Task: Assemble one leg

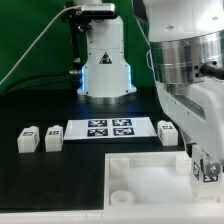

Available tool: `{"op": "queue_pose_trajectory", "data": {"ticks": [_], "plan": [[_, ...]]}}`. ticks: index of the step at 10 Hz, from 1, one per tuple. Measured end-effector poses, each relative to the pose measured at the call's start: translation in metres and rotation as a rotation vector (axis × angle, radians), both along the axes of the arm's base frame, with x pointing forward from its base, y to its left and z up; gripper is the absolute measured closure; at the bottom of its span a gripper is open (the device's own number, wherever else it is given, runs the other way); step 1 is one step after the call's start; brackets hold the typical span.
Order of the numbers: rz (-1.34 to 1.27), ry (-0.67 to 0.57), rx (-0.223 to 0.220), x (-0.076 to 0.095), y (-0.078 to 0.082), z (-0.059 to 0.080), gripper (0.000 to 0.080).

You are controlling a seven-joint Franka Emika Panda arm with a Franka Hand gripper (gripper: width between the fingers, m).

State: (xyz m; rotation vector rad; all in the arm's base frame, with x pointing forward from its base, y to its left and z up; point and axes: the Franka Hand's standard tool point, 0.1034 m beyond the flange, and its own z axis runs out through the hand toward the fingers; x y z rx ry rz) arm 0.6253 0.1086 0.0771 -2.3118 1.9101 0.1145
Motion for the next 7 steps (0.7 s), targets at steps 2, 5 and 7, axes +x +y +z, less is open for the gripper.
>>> {"op": "queue_pose_trajectory", "data": {"ticks": [2, 5, 7], "plan": [[0.193, -0.030, -0.006, -0.0025, 0.0133, 0.0000, 0.0177], [0.505, -0.081, -0.016, -0.0032, 0.0141, 0.0018, 0.0152], [0.758, -0.114, -0.029, -0.0030, 0.0134, 0.0021, 0.0150]]}}
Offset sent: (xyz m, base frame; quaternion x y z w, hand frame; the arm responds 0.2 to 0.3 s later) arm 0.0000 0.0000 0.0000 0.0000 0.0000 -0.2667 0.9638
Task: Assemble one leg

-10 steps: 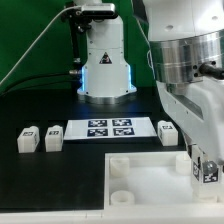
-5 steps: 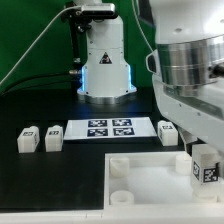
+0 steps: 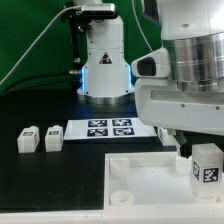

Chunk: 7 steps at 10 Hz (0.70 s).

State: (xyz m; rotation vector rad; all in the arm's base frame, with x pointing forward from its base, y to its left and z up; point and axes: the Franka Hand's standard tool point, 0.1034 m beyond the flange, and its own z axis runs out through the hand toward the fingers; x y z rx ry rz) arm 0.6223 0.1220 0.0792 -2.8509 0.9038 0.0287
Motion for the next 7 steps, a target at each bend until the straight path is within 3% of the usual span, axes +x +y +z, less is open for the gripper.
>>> {"op": "queue_pose_trajectory", "data": {"ticks": [3, 6, 7], "plan": [[0.483, -0.064, -0.063, 0.0041, -0.0023, 0.0011, 0.0150], [0.556, -0.078, -0.071, 0.0043, -0.0003, -0.0040, 0.0150], [0.532, -0.075, -0.070, 0.0042, -0.0002, -0.0041, 0.0246]]}}
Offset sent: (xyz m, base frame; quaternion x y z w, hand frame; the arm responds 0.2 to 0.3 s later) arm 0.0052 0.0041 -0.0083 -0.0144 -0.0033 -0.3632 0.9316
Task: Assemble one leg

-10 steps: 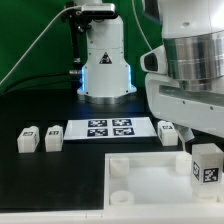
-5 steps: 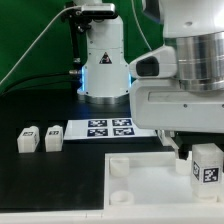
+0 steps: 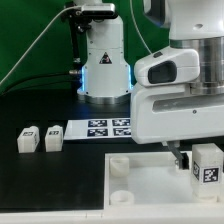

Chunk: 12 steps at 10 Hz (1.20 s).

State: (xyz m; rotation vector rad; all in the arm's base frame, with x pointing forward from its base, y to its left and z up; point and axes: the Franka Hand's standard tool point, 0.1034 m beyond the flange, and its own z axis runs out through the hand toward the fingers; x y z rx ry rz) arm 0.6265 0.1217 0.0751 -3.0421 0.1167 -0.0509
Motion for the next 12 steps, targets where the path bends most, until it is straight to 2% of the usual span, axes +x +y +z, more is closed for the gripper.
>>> {"op": "queue_pose_trajectory", "data": {"ticks": [1, 2, 3, 7, 9, 12], "plan": [[-0.019, 0.002, 0.001, 0.0000, 0.0000, -0.0001, 0.0429], [-0.068, 0.007, 0.003, -0.0001, -0.0006, -0.0002, 0.0429], [-0.184, 0.017, 0.009, 0.0004, -0.0033, -0.0004, 0.0502], [-0.714, 0.053, 0.049, 0.0004, -0.0054, -0.0026, 0.0502], [-1.083, 0.072, 0.100, -0.0009, -0.0063, -0.0036, 0.0502], [-1.352, 0.125, 0.144, -0.0019, -0.0047, -0.0042, 0.0502]]}}
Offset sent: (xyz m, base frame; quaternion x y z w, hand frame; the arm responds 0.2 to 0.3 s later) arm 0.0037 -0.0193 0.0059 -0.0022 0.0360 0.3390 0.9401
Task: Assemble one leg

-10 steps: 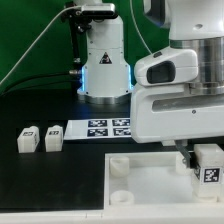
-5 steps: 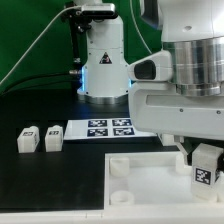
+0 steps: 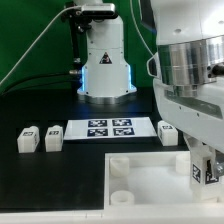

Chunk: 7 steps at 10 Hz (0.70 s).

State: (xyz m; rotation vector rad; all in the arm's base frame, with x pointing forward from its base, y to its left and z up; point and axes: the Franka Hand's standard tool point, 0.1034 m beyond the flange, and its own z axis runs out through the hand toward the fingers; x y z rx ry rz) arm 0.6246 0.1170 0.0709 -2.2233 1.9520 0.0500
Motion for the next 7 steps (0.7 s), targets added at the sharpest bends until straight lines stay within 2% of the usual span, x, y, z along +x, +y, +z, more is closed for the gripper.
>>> {"op": "queue_pose_trajectory", "data": {"ticks": [1, 2, 4, 6, 7], "plan": [[-0.009, 0.002, 0.002, -0.0003, 0.0008, -0.0002, 0.0426], [0.023, -0.003, -0.001, -0.0004, 0.0009, -0.0003, 0.0426], [0.253, -0.028, -0.022, -0.0015, 0.0034, 0.0002, 0.0175], [0.497, -0.065, -0.038, 0.0000, 0.0052, 0.0064, 0.0158], [0.609, -0.081, -0.048, -0.0009, 0.0042, 0.0038, 0.0158]]}}
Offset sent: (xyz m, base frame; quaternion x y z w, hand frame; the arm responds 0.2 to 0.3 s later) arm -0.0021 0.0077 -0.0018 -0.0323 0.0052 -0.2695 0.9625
